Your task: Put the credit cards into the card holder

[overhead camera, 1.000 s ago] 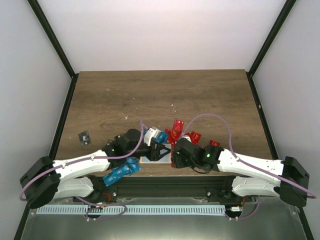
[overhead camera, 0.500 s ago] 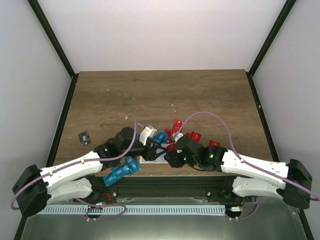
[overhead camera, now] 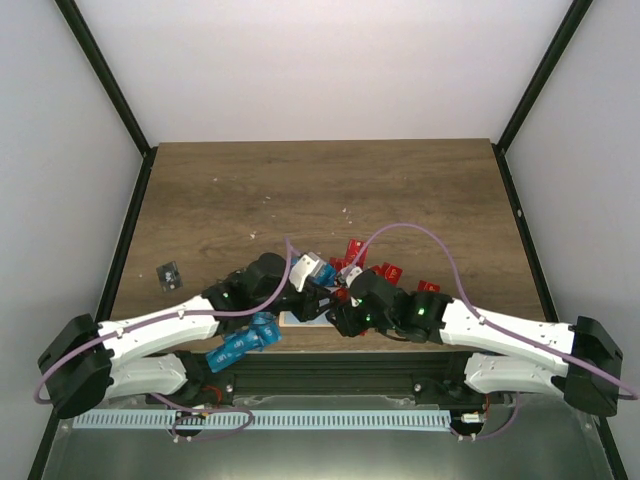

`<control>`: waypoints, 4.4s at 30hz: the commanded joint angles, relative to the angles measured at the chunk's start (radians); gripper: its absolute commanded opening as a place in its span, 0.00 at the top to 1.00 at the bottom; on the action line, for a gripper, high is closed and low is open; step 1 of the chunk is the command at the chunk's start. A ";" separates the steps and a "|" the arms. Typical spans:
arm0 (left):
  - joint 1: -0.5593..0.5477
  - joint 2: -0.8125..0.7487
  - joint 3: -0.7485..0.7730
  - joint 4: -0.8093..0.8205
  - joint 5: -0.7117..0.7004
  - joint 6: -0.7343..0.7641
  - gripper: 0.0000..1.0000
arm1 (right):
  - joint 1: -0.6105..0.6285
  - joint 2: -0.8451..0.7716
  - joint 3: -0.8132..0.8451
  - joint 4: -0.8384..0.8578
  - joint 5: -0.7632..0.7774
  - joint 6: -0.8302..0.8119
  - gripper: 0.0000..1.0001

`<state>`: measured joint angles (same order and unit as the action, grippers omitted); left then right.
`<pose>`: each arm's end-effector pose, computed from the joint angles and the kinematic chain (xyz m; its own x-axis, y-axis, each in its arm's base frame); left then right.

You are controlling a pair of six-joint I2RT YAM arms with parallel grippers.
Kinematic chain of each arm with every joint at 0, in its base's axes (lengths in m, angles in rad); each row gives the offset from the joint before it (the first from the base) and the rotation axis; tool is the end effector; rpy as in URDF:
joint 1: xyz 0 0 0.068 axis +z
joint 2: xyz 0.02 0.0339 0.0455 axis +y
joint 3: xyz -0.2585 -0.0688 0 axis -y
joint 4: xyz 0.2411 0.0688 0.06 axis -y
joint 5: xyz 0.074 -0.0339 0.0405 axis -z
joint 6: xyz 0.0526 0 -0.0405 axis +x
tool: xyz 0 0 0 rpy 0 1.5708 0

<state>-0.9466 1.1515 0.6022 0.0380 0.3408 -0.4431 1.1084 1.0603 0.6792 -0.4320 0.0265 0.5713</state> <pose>0.1374 -0.2208 0.2144 -0.6593 0.2239 -0.7178 0.7222 0.4542 -0.5217 0.1024 0.2024 0.2131 -0.7520 -0.2970 -0.5885 -0.5705 0.7404 0.3554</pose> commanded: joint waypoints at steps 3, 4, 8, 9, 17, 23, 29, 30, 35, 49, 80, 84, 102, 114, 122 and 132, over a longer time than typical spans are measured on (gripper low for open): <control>-0.014 0.024 0.028 0.057 -0.027 0.007 0.93 | -0.001 0.004 0.063 0.010 0.036 -0.013 0.49; -0.014 0.019 0.022 0.068 -0.026 0.003 0.96 | -0.001 0.003 0.066 0.011 0.040 -0.008 0.49; -0.013 -0.005 0.003 0.108 -0.047 -0.032 0.96 | -0.005 0.004 0.073 0.001 0.071 0.021 0.28; -0.010 -0.013 0.001 0.100 -0.059 -0.033 0.96 | -0.010 0.003 0.070 -0.004 0.084 0.028 0.16; 0.120 -0.105 -0.017 0.030 0.036 -0.016 0.96 | -0.137 -0.183 -0.090 0.185 -0.112 -0.021 0.01; 0.197 -0.145 -0.047 0.120 0.291 -0.066 0.96 | -0.208 -0.376 -0.207 0.375 -0.340 -0.055 0.07; 0.197 -0.148 -0.047 0.178 0.362 -0.104 0.96 | -0.246 -0.440 -0.230 0.432 -0.430 -0.057 0.14; 0.198 -0.148 -0.051 0.203 0.389 -0.112 0.96 | -0.255 -0.429 -0.226 0.431 -0.446 -0.056 0.16; 0.196 -0.163 -0.072 0.292 0.473 -0.151 0.96 | -0.288 -0.383 -0.202 0.428 -0.505 -0.054 0.28; 0.187 -0.146 -0.084 0.347 0.485 -0.184 0.96 | -0.341 -0.329 -0.219 0.536 -0.744 -0.011 0.93; 0.195 -0.188 -0.213 -0.206 -0.369 -0.149 0.53 | -0.335 0.320 -0.119 0.491 -0.619 0.199 0.99; 0.198 -0.164 -0.229 -0.188 -0.376 -0.147 0.56 | -0.335 0.384 -0.094 0.503 -0.644 0.187 0.99; 0.200 -0.036 -0.231 -0.112 -0.324 -0.130 0.61 | -0.335 0.529 -0.036 0.519 -0.669 0.194 0.99; 0.200 0.004 -0.261 -0.092 -0.315 -0.158 0.66 | -0.337 0.596 0.003 0.553 -0.704 0.206 0.99; 0.200 0.029 -0.278 -0.071 -0.290 -0.169 0.72 | -0.341 0.645 -0.006 0.637 -0.726 0.241 0.99; 0.200 0.031 -0.283 -0.067 -0.287 -0.178 0.80 | -0.349 0.634 -0.015 0.575 -0.682 0.328 0.99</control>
<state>-0.7502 1.1767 0.3344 -0.0299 0.0387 -0.6098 0.7685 1.6989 0.6544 0.2005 -0.6838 0.8406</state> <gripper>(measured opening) 0.208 0.020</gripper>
